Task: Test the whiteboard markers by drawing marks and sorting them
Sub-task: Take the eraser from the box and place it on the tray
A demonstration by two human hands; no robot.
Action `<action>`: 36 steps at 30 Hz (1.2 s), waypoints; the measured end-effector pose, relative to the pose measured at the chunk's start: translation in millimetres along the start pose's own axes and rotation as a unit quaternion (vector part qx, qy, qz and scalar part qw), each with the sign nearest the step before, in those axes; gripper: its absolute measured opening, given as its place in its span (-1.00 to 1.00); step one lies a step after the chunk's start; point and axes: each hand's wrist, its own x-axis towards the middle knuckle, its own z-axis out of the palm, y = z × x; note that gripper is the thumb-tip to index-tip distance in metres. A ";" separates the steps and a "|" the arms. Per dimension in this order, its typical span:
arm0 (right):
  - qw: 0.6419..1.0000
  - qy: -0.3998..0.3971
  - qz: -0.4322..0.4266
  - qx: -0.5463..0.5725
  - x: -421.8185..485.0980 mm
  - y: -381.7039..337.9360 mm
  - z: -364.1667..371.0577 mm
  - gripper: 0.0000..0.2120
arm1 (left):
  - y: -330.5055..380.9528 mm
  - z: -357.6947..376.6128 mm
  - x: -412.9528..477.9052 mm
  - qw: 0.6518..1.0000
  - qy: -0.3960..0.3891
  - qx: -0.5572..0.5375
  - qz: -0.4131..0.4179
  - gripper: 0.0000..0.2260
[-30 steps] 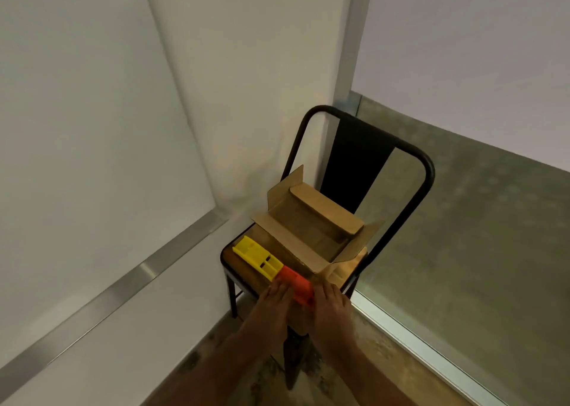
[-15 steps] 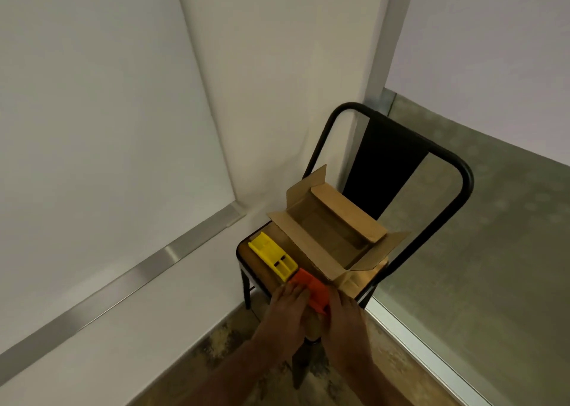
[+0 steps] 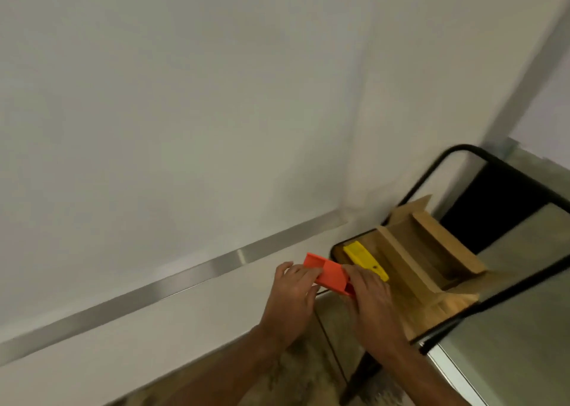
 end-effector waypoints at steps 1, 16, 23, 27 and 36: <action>1.000 -0.004 -0.016 0.004 2.4 -19.0 6.0 -0.54 | -9.0 -18.4 -7.9 1.000 0.011 0.007 -0.024 -0.74; 0.959 -0.081 -0.261 0.079 7.1 -291.5 159.7 -0.44 | -159.0 -243.6 -176.0 0.954 0.124 0.123 -0.244 -0.86; 0.941 -0.120 -0.309 0.071 4.0 -370.7 228.2 -0.46 | -221.0 -295.7 -231.1 0.942 0.134 0.128 -0.280 -0.88; 0.931 -0.116 -0.340 0.069 4.4 -397.1 269.5 -0.44 | -257.9 -309.8 -256.9 0.937 0.134 0.112 -0.302 -0.89; 0.947 -0.117 -0.296 0.042 5.7 -427.6 334.4 -0.54 | -313.6 -316.3 -284.8 0.919 0.137 0.118 -0.351 -0.81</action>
